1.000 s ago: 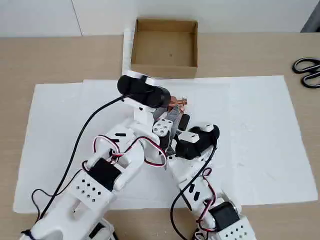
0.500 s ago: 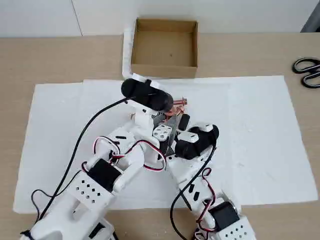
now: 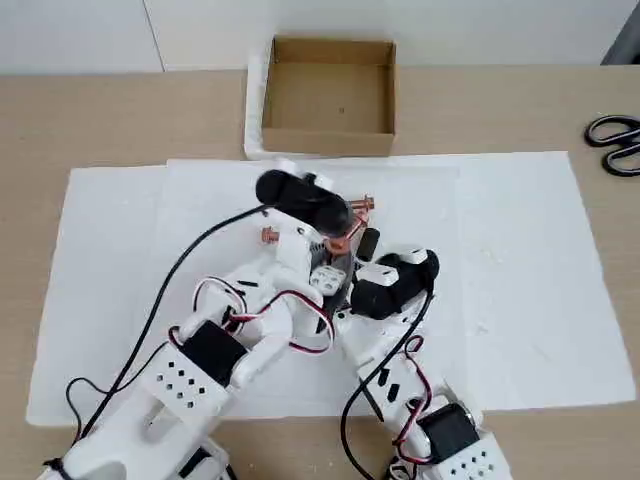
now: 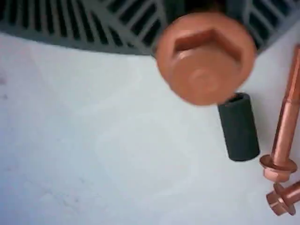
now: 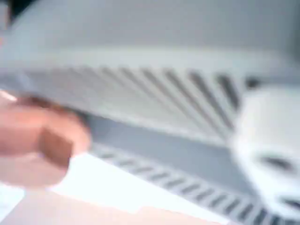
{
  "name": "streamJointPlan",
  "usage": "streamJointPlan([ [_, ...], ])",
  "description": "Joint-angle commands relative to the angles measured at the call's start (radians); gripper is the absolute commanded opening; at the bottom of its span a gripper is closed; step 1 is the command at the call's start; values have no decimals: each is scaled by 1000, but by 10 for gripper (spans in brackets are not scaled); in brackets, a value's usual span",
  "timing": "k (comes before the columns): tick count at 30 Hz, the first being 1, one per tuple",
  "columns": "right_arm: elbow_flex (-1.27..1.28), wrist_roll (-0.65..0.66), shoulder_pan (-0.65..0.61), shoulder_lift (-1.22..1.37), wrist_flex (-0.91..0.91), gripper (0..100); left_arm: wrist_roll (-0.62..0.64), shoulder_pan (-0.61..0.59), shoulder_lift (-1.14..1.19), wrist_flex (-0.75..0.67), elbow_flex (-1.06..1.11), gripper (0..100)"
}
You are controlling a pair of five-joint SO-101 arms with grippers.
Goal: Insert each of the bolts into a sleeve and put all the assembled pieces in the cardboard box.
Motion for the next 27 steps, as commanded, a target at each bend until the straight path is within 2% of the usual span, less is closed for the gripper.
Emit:
streamJointPlan([
  [1, 8, 11, -4, -12, -1, 3, -8, 15, -31, 2, -4, 6],
  [6, 8, 11, -4, -12, -1, 3, -8, 12, -31, 3, -7, 12],
  [14, 8, 11, -2, -12, 1, 3, -3, 17, -32, 92, -59, 199],
  [19, 8, 11, -2, -12, 1, 3, -6, 5, -32, 170, -131, 204],
  [27, 8, 11, -2, -12, 1, 3, -6, -138, -32, 265, -285, 205],
])
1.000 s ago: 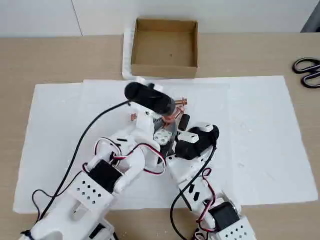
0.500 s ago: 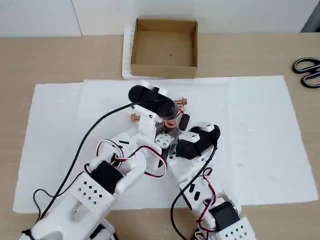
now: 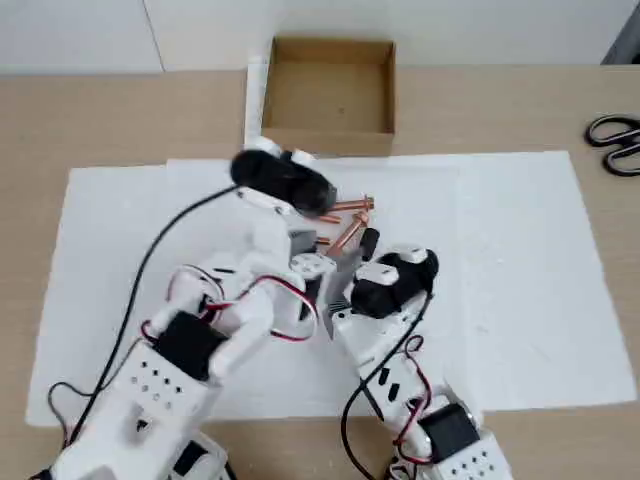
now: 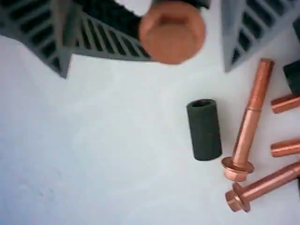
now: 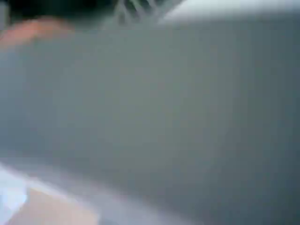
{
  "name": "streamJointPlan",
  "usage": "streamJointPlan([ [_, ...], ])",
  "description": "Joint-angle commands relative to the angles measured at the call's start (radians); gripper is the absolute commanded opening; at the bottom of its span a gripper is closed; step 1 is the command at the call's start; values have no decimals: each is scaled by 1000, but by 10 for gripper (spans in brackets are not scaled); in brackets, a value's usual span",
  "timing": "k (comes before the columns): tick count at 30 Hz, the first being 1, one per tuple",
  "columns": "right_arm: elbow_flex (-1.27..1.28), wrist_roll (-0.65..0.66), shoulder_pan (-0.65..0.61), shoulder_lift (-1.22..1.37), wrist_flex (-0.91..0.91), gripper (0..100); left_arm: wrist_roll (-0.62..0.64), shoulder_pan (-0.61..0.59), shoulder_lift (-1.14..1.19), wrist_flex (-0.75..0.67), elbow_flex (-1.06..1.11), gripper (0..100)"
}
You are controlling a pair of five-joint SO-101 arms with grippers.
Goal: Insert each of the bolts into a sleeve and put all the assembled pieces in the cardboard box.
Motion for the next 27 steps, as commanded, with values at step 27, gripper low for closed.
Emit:
streamJointPlan([
  [27, -562, 199, 157, 318, 102, 3, -5, -753, -25, 279, -15, 206],
])
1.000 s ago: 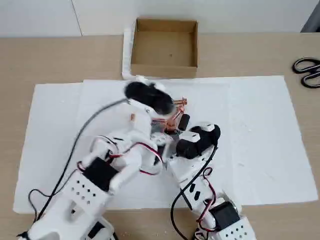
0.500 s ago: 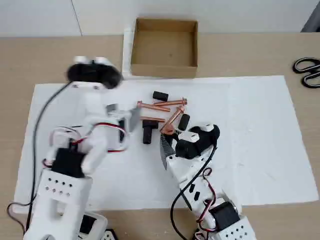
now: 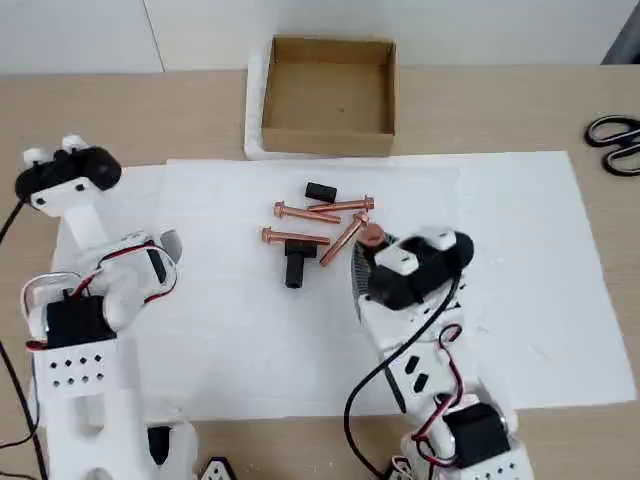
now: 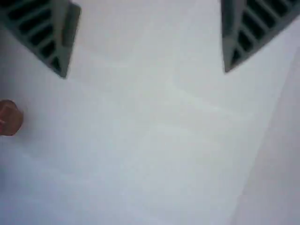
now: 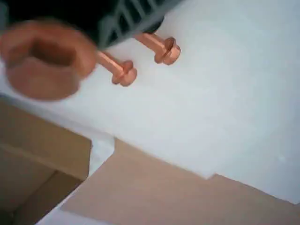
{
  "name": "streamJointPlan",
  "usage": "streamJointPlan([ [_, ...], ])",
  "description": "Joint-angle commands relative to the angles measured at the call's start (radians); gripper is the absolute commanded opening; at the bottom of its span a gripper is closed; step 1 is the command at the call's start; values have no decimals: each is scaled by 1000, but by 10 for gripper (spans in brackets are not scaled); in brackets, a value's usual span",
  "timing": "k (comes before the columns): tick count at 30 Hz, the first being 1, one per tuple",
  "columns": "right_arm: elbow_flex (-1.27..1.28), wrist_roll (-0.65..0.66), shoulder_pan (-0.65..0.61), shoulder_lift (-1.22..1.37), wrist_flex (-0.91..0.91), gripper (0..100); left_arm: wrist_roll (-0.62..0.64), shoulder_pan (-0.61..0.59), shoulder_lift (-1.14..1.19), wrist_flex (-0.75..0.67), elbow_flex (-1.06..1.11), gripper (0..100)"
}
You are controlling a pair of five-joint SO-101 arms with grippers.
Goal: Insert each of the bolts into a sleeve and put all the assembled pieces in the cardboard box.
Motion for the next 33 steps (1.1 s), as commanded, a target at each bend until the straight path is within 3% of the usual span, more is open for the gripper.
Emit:
streamJointPlan([
  [1, -253, 17, 35, 223, -76, 3, -6, -8, -21, 5, -2, 206],
  [11, -902, 14, 166, 1072, -294, 3, -8, -8, -21, 8, -2, 206],
  [19, -1384, 14, 213, 1693, -438, 3, -80, -8, -21, 9, -1, 206],
  [33, -2051, 17, 213, 2384, -437, 3, -83, -8, -21, 6, 25, 206],
])
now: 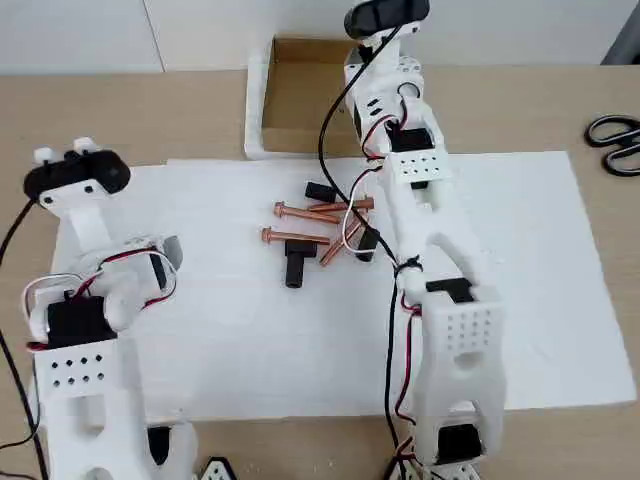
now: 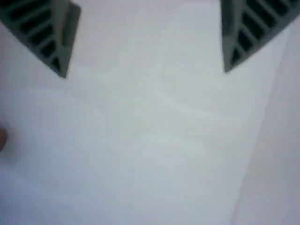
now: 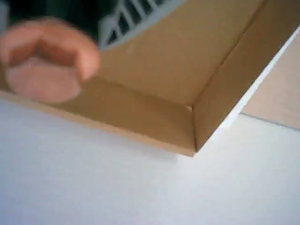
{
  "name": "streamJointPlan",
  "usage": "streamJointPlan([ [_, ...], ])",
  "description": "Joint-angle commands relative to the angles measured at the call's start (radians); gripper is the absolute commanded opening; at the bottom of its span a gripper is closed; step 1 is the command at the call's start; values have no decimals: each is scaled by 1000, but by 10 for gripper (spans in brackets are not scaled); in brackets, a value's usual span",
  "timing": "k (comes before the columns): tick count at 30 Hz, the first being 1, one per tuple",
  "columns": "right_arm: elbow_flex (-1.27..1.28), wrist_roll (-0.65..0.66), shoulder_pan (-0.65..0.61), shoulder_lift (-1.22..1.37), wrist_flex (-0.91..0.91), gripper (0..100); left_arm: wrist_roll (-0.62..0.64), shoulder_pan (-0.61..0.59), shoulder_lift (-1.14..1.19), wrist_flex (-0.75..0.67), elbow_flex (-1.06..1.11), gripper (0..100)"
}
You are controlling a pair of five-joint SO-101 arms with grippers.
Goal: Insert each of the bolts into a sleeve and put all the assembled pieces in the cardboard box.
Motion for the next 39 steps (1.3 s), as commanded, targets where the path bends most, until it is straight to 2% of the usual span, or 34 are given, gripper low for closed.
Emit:
streamJointPlan([
  [1, -169, 12, 8, 70, -19, 3, -8, -5, -21, -2, 10, 206],
  [10, -190, 14, 4, 150, -24, 6, -8, -2, -21, -2, 15, 206],
  [17, -190, 14, 7, 157, -19, 180, -8, 2, -21, -2, 15, 206],
  [27, -230, 14, 8, 150, -10, 184, -8, 2, -21, -2, 15, 206],
  [31, -365, 9, 8, 148, 154, 184, -8, 2, -21, -2, 12, 206],
  [39, -841, 8, 2, 150, 725, 184, -8, 2, -21, -2, 8, 206],
])
